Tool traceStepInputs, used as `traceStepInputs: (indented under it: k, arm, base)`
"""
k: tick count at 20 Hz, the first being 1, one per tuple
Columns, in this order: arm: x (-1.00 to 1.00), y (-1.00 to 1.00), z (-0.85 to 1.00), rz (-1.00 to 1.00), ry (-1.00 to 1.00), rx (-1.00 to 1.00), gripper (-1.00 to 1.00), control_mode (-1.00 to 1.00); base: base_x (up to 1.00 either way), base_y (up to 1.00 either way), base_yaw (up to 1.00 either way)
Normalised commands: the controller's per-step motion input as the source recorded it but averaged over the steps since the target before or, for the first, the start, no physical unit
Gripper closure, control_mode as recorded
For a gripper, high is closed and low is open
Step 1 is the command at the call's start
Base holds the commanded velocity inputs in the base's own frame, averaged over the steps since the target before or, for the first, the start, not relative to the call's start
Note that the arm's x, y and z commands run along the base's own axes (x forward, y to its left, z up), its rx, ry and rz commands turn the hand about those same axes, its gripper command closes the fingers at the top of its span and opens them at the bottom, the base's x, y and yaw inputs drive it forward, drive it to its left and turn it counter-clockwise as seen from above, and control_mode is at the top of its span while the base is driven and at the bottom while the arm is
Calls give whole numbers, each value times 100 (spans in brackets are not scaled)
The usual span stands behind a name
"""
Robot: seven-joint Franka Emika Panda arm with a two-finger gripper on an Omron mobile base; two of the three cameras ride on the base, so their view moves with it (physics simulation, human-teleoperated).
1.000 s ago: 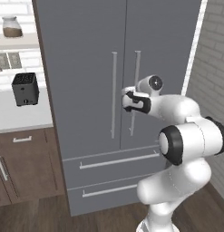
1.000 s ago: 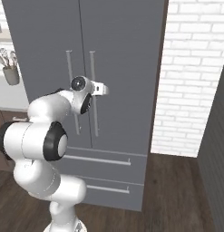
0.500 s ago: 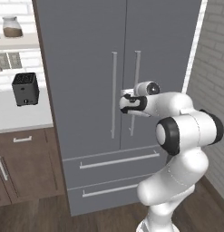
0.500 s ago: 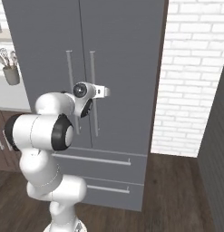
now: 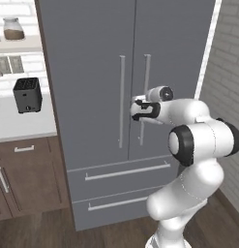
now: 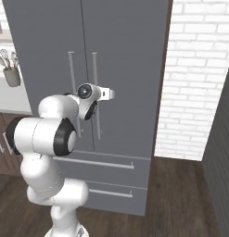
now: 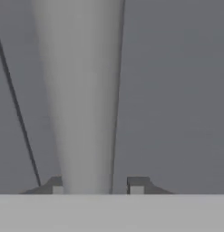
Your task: Take the strawberry from the fridge and place it on top of the pancake, located on the dining counter.
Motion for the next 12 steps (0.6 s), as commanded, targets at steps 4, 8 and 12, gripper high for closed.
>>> traceStepInputs:
  k: [4,8,12]
  arm:
    - [-48,-21,11,-13,16,0,100,-100]
    - [-76,-40,4,-15,9,5,100,-100]
    - [-94,-62,7,-14,8,13,100,-100]
  base:
    - [0,0,0]
    - [0,0,0]
    - [0,0,0]
